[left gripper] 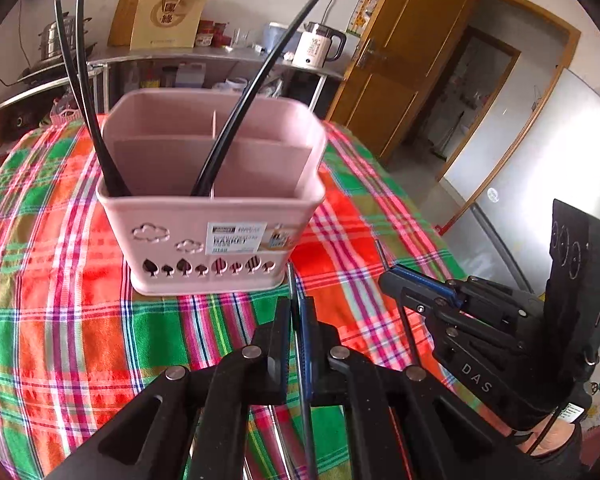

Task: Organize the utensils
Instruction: 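Close the left gripper on a black chopstick while the right gripper grasps another, then lift the black chopsticks with both grippers and carry them over the pink basket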

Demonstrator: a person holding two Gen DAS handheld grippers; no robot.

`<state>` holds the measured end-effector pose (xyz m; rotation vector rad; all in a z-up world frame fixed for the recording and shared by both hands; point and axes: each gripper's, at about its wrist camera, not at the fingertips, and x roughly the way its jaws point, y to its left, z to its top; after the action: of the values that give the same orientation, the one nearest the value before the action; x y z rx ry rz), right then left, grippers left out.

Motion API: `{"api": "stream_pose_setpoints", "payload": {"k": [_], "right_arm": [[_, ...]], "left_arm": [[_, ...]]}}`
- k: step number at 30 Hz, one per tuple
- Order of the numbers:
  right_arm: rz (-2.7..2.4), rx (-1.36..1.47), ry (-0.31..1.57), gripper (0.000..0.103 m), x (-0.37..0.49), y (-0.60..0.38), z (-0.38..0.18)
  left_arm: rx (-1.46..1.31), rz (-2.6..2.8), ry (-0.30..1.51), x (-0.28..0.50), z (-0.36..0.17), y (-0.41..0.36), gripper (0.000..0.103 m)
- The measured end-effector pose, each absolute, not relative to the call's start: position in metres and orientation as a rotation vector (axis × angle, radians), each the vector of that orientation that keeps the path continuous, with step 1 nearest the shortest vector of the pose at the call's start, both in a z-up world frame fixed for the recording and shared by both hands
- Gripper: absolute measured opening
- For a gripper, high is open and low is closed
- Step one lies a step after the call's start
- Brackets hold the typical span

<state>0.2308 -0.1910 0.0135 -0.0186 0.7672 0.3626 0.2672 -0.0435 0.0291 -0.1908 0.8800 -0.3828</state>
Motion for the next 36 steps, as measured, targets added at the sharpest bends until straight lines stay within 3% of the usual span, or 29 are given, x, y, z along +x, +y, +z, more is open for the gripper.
{"api": "stream_pose_setpoints", "payload": {"k": [12,36], "right_arm": [[0.371,0.007,0.562,0.004,0.190,-0.199,0.087],[0.389,-0.009,0.485,0.004,0.155,-0.200,0.112]], "left_arm": [[-0.165,-0.430,0.696,0.228,0.112,-0.032,0.004],[-0.108,-0.441,0.667,0.189,0.134,-0.019,0.004]]}}
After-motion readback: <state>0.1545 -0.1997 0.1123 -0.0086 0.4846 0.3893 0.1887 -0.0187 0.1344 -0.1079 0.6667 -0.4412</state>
